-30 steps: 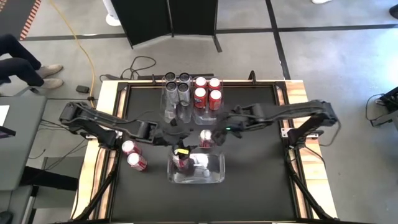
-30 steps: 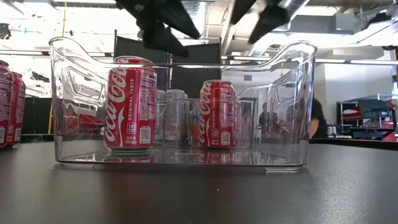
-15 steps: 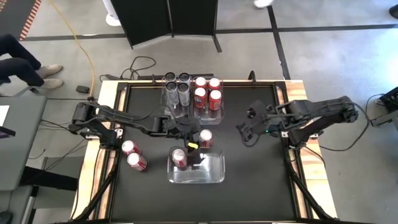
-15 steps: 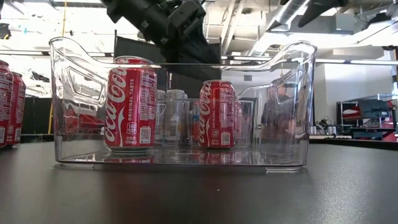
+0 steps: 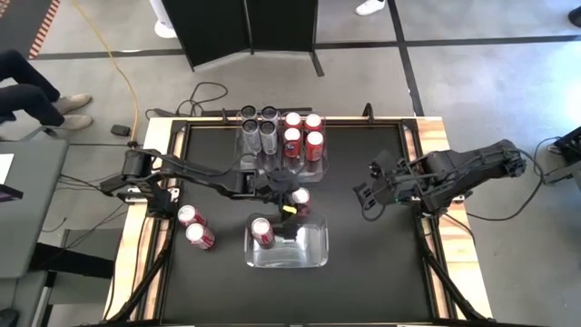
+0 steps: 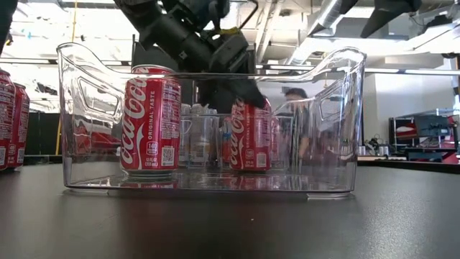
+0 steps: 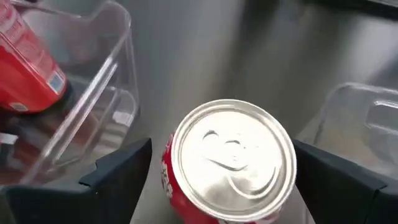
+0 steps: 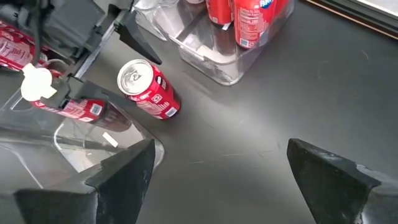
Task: Sort soda cans
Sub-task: Put the top red-white soda can into the bottom transparent bin
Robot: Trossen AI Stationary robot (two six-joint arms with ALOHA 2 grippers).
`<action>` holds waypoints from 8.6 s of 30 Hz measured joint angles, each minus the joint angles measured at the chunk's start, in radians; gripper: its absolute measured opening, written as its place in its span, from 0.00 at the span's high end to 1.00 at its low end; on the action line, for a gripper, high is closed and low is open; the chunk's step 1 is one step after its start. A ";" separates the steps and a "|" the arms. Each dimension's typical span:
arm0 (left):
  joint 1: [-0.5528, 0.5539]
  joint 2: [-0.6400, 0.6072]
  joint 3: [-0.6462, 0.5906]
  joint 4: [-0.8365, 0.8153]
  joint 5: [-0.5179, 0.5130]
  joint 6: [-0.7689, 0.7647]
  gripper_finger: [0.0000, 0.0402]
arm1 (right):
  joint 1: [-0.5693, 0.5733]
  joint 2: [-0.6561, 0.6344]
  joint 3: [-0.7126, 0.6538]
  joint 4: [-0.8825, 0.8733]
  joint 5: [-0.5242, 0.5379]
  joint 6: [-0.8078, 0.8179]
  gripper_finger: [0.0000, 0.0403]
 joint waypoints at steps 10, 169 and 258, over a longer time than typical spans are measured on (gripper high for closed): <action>0.003 0.003 0.000 -0.007 0.008 -0.016 0.22 | -0.001 0.000 0.000 -0.016 0.000 -0.016 0.06; -0.246 -0.668 -0.118 -1.528 0.091 -1.370 0.16 | -0.142 0.001 0.001 0.147 -0.072 -0.399 0.06; -0.236 -0.292 0.418 -1.490 0.029 -0.821 0.23 | -0.131 0.001 0.001 0.145 -0.071 -0.425 0.06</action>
